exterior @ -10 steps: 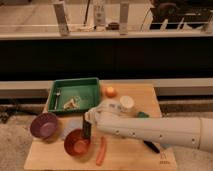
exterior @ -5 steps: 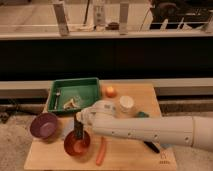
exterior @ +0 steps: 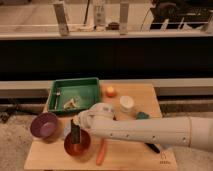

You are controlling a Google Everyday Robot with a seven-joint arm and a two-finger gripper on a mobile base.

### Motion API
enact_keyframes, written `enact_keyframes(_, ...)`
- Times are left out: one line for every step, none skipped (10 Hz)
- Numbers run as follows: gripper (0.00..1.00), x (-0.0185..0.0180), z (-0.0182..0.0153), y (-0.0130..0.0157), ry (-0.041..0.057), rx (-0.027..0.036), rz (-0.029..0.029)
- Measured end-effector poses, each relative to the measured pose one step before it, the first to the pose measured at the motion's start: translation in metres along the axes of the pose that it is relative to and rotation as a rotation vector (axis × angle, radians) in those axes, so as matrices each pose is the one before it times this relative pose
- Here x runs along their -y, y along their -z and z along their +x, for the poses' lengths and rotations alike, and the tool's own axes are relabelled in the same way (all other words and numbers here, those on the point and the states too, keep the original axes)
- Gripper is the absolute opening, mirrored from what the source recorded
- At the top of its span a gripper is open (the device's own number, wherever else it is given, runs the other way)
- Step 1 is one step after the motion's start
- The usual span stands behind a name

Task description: Wipe red bowl with eraser

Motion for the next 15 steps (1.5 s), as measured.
enact_keyframes(0.00, 0.00364, -0.00379, 0.00145, -0.00660, 0.00571, 0.00690)
enact_keyframes(0.00, 0.00661, -0.00428, 0.00147, -0.00291, 0.01095, 0.01096)
enact_keyframes(0.00, 0.00540, -0.00338, 0.00183, -0.00234, 0.00859, 0.00917)
enact_keyframes(0.00, 0.00365, -0.00189, 0.00235, -0.00606, 0.01016, 0.00876)
enact_keyframes(0.00, 0.00427, -0.00388, 0.00278, -0.00377, 0.01007, 0.00578)
enact_keyframes(0.00, 0.00204, -0.00422, 0.00483, -0.00265, 0.00698, -0.00263)
enact_keyframes(0.00, 0.00095, -0.00150, 0.00319, -0.00353, 0.00100, -0.00273)
enact_keyframes(0.00, 0.00070, -0.00514, 0.01025, -0.00573, -0.00033, -0.01800)
enact_keyframes(0.00, -0.00103, -0.00309, 0.00617, -0.00318, -0.00338, -0.01538)
enact_keyframes(0.00, -0.00534, -0.00033, 0.00595, -0.00299, -0.01004, -0.02235)
enact_keyframes(0.00, -0.00896, 0.00118, 0.00646, -0.00354, -0.01216, -0.02383)
enact_keyframes(0.00, -0.01005, 0.00241, 0.00644, -0.00396, -0.01255, -0.02298)
enact_keyframes(0.00, -0.01056, 0.00378, 0.00445, -0.00589, -0.00953, -0.02173)
enact_keyframes(0.00, -0.00853, 0.00652, 0.00169, -0.00147, -0.00601, -0.01759)
enact_keyframes(0.00, -0.00622, 0.00574, -0.00113, 0.00075, 0.00034, -0.01042)
